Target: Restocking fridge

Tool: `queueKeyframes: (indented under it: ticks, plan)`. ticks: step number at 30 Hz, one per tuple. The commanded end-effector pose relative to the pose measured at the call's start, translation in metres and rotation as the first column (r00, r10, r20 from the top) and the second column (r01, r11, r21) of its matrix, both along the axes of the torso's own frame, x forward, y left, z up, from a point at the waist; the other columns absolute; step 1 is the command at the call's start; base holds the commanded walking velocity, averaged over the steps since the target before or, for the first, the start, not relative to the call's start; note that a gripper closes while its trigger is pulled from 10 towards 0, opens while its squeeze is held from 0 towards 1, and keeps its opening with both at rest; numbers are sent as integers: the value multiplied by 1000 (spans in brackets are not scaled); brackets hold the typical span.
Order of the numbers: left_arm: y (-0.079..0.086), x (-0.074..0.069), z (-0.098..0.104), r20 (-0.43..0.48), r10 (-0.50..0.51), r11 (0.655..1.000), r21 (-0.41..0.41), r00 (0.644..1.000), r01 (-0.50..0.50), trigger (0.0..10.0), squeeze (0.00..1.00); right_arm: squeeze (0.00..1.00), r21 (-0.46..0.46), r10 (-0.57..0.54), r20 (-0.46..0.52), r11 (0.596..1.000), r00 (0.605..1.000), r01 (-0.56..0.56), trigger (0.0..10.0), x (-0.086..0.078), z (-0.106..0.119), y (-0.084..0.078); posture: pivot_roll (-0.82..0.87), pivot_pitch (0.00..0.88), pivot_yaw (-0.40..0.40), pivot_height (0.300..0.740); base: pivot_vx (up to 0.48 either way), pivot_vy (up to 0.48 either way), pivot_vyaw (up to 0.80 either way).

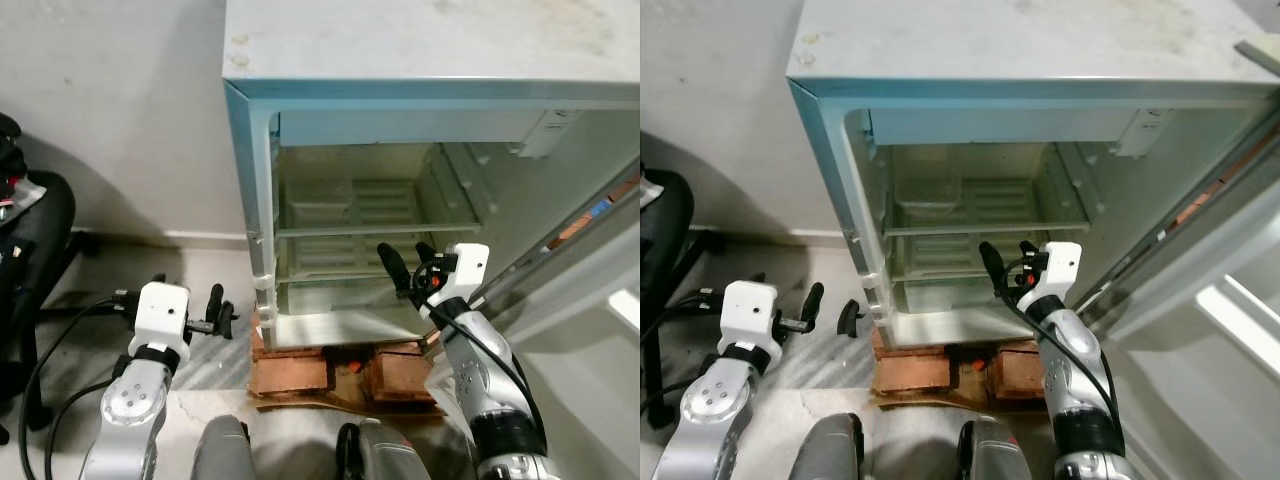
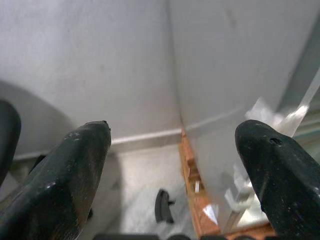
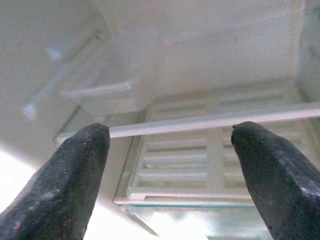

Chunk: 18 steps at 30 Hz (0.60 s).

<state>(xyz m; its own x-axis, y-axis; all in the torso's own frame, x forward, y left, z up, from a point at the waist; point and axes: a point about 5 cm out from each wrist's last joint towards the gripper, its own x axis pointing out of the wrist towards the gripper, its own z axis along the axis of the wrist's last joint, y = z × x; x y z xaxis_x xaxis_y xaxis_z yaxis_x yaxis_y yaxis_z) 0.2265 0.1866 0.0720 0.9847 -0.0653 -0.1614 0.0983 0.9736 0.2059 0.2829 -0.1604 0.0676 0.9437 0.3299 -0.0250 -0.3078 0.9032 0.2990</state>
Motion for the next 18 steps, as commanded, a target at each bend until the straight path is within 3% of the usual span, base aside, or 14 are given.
queueKeyframes:
  ticks: [1,3,10,15,18]
  plan:
    - [2,0,-5,-16,-12,1000,11,1000,13,10000,0,0,-60,8,20,998,1000,-7,10000,-6,4,3,72,61,-21,740,0,0,0]
    - [0,5,-7,-11,-27,1000,15,1000,27,10000,0,0,-130,-13,16,991,1000,15,10000,-20,2,3,65,47,-17,740,0,0,0]
    - [-2,13,-8,4,-30,999,11,1000,30,10000,0,0,-240,-120,99,960,988,141,10000,-36,6,-4,51,12,-16,740,0,0,0]
    - [-4,15,-12,4,-36,999,5,999,36,10000,0,0,-251,-195,56,947,979,203,10000,-50,-1,-10,38,0,-14,740,0,0,0]
    - [-7,15,-15,0,-50,999,3,999,50,10000,0,0,-242,-190,43,951,981,195,10000,-51,-3,-11,35,3,-22,740,-86,0,0]
